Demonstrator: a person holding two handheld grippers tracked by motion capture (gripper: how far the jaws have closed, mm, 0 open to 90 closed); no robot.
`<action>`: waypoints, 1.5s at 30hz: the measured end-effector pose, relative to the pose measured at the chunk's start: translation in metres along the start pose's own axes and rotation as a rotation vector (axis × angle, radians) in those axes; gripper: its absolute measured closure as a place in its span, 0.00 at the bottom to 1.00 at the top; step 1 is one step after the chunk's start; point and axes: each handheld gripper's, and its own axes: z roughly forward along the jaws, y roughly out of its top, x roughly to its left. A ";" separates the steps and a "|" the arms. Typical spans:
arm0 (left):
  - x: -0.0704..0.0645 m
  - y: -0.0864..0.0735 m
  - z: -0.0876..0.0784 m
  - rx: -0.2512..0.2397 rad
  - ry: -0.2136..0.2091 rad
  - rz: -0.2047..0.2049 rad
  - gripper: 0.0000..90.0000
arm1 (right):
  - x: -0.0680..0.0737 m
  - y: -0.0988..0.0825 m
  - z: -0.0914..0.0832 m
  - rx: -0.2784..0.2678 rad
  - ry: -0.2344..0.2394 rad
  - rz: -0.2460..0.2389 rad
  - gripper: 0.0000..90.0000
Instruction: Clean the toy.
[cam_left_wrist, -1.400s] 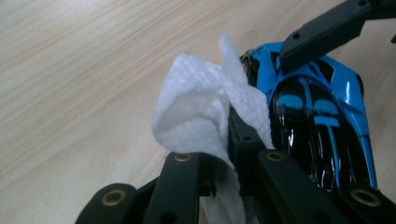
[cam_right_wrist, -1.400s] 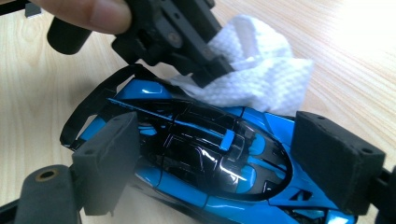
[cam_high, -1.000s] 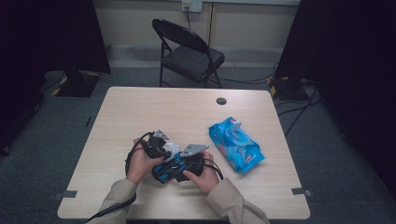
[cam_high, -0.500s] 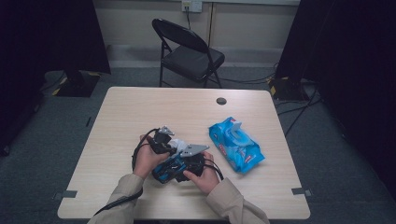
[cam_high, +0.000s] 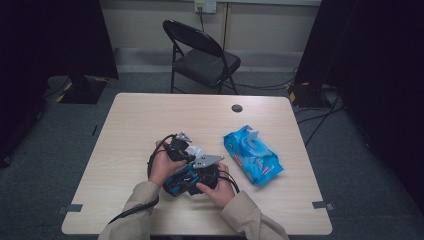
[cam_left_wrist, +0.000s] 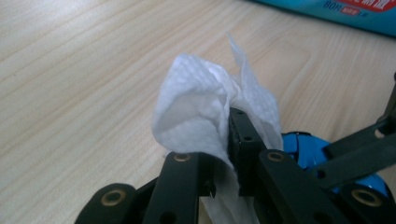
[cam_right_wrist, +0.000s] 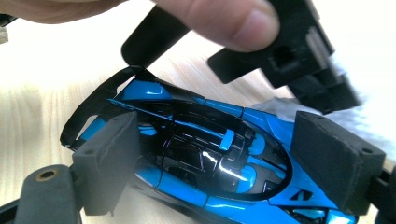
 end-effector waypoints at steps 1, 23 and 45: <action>0.001 0.000 -0.001 0.000 -0.001 -0.008 0.92 | 0.000 0.000 0.000 0.000 0.000 -0.001 0.17; 0.004 -0.026 -0.068 -0.030 0.056 -0.014 0.92 | 0.000 -0.001 0.000 -0.007 0.004 0.001 0.17; 0.005 -0.077 -0.092 -0.003 0.051 -0.057 0.91 | 0.001 -0.001 0.000 -0.007 0.002 0.002 0.17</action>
